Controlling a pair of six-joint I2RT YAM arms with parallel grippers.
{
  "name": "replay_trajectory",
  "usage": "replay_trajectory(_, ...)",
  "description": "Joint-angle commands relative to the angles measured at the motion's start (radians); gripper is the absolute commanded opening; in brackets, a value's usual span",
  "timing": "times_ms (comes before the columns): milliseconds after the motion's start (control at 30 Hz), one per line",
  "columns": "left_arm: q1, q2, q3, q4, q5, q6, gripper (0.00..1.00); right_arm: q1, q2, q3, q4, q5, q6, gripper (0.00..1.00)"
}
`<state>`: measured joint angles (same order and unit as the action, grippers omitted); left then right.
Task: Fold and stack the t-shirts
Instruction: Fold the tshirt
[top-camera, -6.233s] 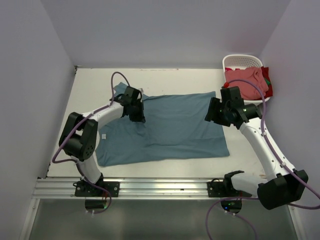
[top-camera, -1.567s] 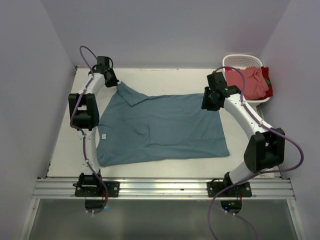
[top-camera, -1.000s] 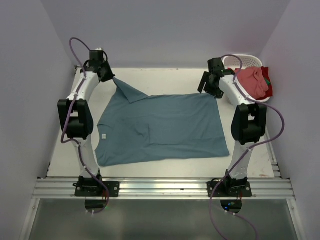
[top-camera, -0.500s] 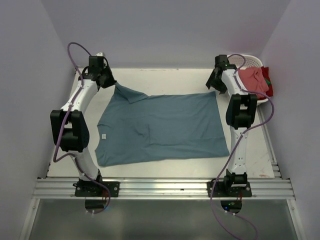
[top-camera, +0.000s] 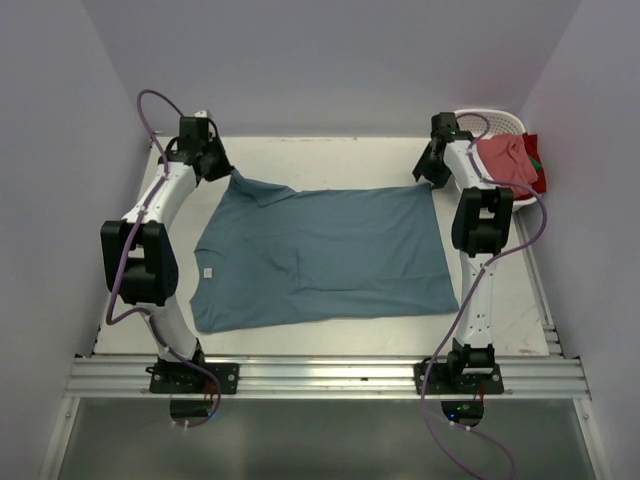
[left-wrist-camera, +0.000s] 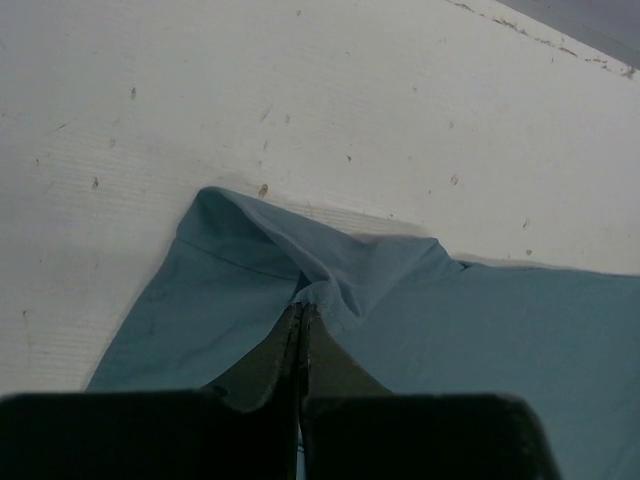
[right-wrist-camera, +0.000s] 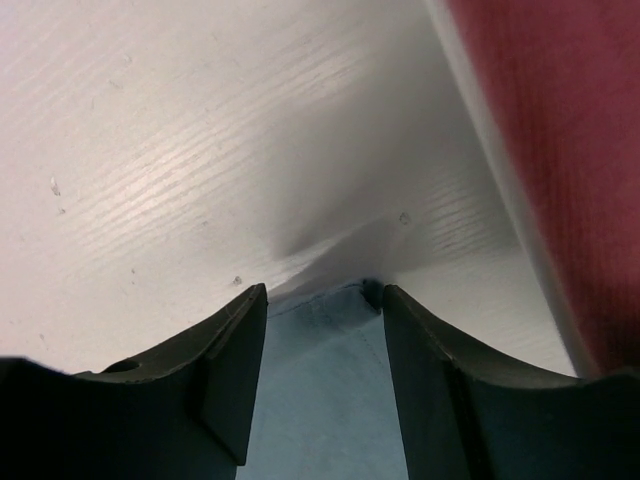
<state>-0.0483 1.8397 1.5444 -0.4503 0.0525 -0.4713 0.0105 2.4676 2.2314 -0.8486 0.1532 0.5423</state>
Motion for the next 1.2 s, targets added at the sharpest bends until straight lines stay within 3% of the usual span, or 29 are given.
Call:
replay_trajectory(0,-0.001,-0.074,-0.009,0.024,-0.002,-0.006,0.0,-0.006,0.002,-0.029,0.016,-0.03,0.015,0.52)
replay_trajectory(100,-0.001,-0.089,-0.01,0.018,-0.005,-0.001,0.0,-0.007,-0.001,-0.059,0.029,-0.033,0.018,0.38)
replay_trajectory(133,0.001,-0.092,-0.012,0.016,-0.008,0.0,0.0,-0.007,-0.001,-0.067,0.029,-0.035,0.019,0.24)
replay_trajectory(233,0.001,-0.109,-0.018,0.016,-0.009,0.002,0.0,-0.006,-0.002,-0.07,0.031,-0.032,0.018,0.03)
replay_trajectory(567,0.011,-0.143,-0.004,-0.002,-0.025,0.02,0.0,-0.006,-0.116,-0.141,0.081,0.016,-0.019,0.0)
replay_trajectory(833,0.015,-0.177,-0.015,-0.011,-0.026,0.025,0.0,-0.007,-0.174,-0.193,0.112,0.037,-0.045,0.03)
replay_trajectory(867,0.015,-0.178,-0.015,-0.014,-0.026,0.026,0.0,-0.006,-0.17,-0.194,0.112,0.036,-0.047,0.08)
replay_trajectory(933,0.015,-0.181,-0.017,-0.014,-0.025,0.028,0.0,-0.006,-0.162,-0.182,0.106,0.034,-0.05,0.37)
replay_trajectory(1067,0.015,-0.185,-0.021,-0.014,-0.017,0.025,0.0,-0.006,-0.121,-0.133,0.074,0.032,-0.047,0.53)
replay_trajectory(1167,0.016,-0.185,-0.023,-0.014,-0.013,0.023,0.0,-0.006,-0.092,-0.099,0.06,0.04,-0.042,0.53)
